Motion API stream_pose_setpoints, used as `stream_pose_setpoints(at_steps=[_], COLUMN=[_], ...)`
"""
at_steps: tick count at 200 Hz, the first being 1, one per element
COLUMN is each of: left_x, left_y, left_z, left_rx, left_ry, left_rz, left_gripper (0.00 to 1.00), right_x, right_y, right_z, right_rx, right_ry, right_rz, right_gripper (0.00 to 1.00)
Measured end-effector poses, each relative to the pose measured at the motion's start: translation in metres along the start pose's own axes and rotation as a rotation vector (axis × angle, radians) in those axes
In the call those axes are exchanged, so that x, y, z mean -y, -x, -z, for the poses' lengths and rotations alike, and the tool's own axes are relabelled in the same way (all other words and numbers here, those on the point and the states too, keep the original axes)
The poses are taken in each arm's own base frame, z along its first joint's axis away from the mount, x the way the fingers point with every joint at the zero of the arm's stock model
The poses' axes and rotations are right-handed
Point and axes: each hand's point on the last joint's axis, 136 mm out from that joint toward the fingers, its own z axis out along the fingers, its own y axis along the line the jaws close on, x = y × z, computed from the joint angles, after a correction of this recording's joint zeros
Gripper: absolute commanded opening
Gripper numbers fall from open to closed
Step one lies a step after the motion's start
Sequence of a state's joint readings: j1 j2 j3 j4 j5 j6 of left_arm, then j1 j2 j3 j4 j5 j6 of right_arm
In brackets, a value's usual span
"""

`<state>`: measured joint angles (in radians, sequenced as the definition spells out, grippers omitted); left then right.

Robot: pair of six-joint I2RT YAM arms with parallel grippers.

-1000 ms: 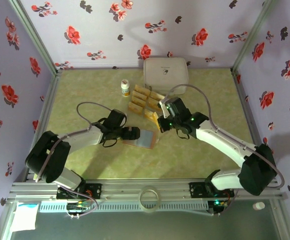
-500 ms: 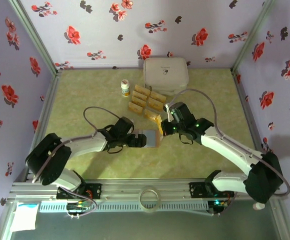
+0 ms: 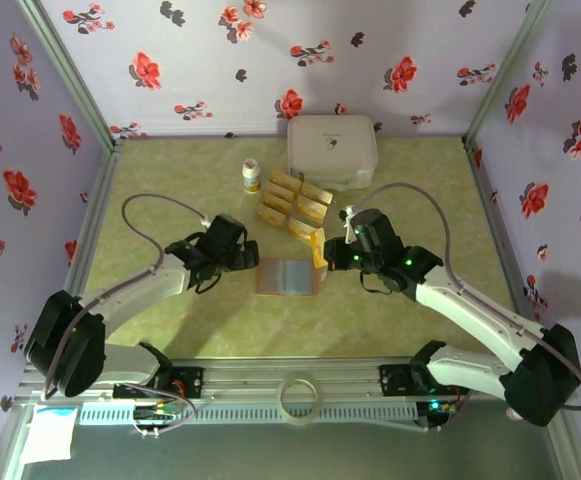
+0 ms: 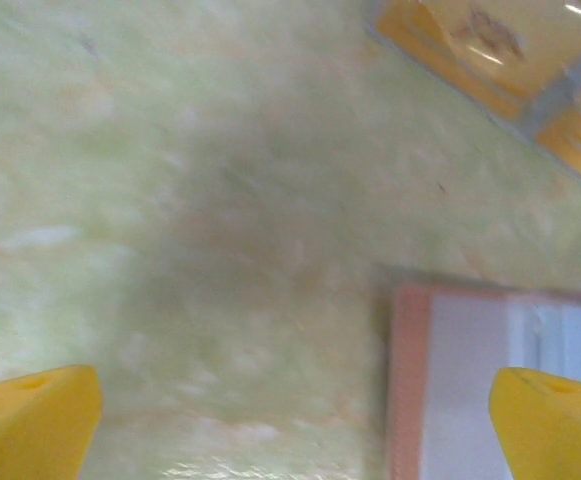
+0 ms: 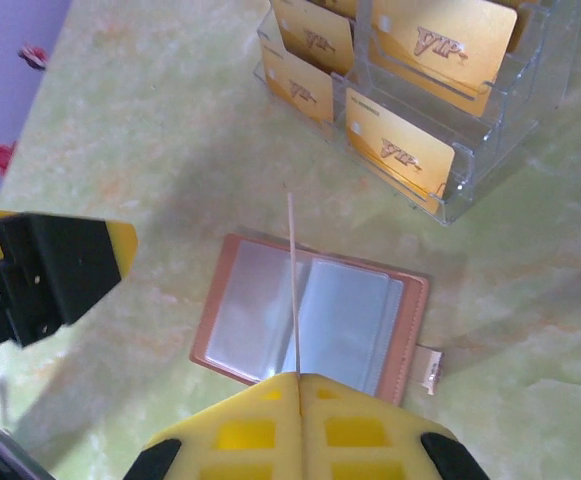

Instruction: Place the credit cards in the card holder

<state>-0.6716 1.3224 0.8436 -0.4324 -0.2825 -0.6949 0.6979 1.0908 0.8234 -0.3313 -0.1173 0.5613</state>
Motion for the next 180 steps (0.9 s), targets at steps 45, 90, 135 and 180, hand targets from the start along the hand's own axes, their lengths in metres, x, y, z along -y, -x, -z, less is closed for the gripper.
stream_pose_setpoints(at_steps=[45,90,135,180], left_x=[-0.006,0.002,0.019,0.025], left_y=[0.013,0.002,-0.004,-0.027], left_z=[0.009,0.012,0.000,-0.026], left_rx=[0.001,-0.020,-0.044,-0.107], left_ry=[0.034,-0.053,-0.127,-0.142], left_rz=[-0.060,-0.120,-0.162,-0.201], left_gripper=[1.00,0.99,0.84,0.65], right_x=[-0.002,0.007,0.011,0.016], right_y=[0.002,-0.007,-0.012,-0.033], right_z=[0.009,0.000,-0.025,-0.061], right_rx=[0.084,0.130,0.136,0.088], right_ry=[0.059,0.097,0.122,0.180], right_rz=[-0.090,-0.192,-0.243,-0.284], right_gripper=[0.00,0.00,0.00,0.00])
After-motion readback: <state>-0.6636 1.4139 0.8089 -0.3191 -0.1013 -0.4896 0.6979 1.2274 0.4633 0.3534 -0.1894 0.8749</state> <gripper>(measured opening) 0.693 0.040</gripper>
